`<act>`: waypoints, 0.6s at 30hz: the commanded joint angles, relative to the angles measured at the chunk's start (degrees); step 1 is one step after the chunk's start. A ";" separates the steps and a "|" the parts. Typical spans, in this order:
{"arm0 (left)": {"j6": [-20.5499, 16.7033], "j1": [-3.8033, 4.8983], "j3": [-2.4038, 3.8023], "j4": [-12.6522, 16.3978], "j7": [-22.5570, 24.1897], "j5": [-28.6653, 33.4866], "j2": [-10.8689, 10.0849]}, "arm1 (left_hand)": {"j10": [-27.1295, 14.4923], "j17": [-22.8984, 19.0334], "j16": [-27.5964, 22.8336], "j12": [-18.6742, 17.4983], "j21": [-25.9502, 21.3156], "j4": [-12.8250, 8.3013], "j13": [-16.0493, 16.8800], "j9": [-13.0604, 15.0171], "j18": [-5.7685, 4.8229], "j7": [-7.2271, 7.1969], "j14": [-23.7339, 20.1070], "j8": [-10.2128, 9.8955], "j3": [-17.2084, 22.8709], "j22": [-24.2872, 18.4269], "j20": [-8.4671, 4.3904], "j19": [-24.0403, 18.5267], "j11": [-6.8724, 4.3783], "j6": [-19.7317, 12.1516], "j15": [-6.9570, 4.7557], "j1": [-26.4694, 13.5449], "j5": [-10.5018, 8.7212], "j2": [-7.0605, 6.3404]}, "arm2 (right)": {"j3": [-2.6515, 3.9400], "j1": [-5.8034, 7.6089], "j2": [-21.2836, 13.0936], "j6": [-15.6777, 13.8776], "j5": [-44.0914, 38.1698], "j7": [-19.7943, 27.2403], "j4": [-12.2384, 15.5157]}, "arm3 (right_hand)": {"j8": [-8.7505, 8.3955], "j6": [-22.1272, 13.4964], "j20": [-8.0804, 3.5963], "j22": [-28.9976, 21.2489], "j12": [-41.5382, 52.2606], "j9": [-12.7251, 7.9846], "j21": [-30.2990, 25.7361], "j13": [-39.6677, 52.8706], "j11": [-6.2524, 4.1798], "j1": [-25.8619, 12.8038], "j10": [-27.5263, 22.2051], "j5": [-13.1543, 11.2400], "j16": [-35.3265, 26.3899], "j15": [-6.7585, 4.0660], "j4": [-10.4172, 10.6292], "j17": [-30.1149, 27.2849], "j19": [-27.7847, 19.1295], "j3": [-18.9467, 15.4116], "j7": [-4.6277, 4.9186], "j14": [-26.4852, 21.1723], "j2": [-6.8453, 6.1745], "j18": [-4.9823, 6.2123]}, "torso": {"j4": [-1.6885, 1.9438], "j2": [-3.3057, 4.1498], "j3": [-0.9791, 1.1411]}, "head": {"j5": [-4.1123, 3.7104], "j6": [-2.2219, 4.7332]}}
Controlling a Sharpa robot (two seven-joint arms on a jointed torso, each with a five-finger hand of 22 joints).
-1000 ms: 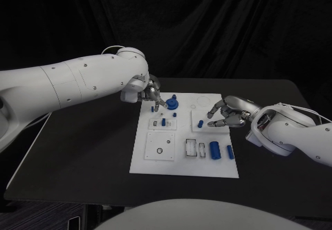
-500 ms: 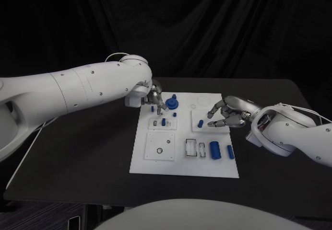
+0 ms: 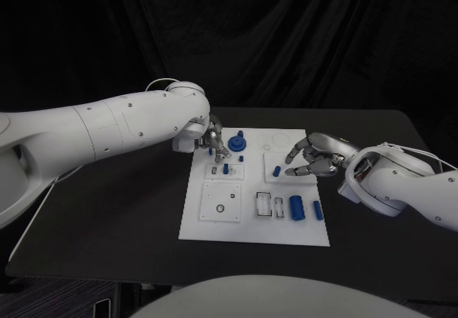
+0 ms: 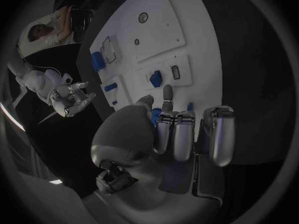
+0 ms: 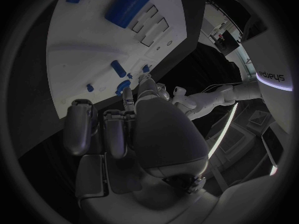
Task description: Assemble the parts on the task board
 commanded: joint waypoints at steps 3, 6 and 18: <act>0.33 -0.43 0.05 -0.05 -0.13 0.14 0.25 | 6.06 15.10 0.15 0.21 -0.15 -0.06 15.07 -0.10 -0.04 -0.10 5.85 -0.24 0.48 12.92 0.21 2.57 0.30 0.41 0.31 0.38 0.27 0.14 | 0.02 -0.05 0.06 -0.62 -0.37 0.06 0.15 | -0.33 0.44 -0.21 9.18 -0.36 -0.07 -0.27 -2.97 -1.00 0.11 0.73 0.19 -0.09 -0.27 -0.06 7.50 -0.14 -0.30 -0.05 4.35 0.66 -0.33 | -0.03 0.01 0.00 | -0.07 0.00; 0.26 -0.61 0.05 0.06 0.00 0.14 0.25 | 6.06 15.10 0.15 0.21 -0.22 -0.08 15.07 -0.10 -0.02 -0.11 5.85 -0.26 0.51 12.90 0.21 2.54 0.30 0.42 0.31 0.38 0.30 0.13 | 0.02 -0.05 0.09 -0.59 -0.37 0.03 0.13 | -0.33 0.44 -0.21 9.18 -0.36 -0.07 -0.27 -2.97 -1.00 0.11 0.73 0.19 -0.09 -0.27 -0.06 7.50 -0.14 -0.30 -0.05 4.35 0.66 -0.33 | 0.00 0.01 0.02 | -0.03 0.00; -0.63 -0.98 0.05 0.34 1.20 0.14 0.24 | 6.06 15.10 0.15 0.21 -0.37 -0.36 15.07 -0.20 0.01 -0.14 5.85 -0.57 0.96 12.85 0.18 2.47 0.26 0.39 0.27 0.54 0.60 0.02 | 0.02 -0.05 0.18 -0.24 -0.37 -0.25 0.04 | -0.33 0.44 -0.21 9.18 -0.36 -0.07 -0.27 -2.97 -1.00 0.11 0.73 0.19 -0.09 -0.27 -0.06 7.50 -0.14 -0.30 -0.05 4.35 0.66 -0.33 | -0.02 0.02 0.02 | 0.19 0.00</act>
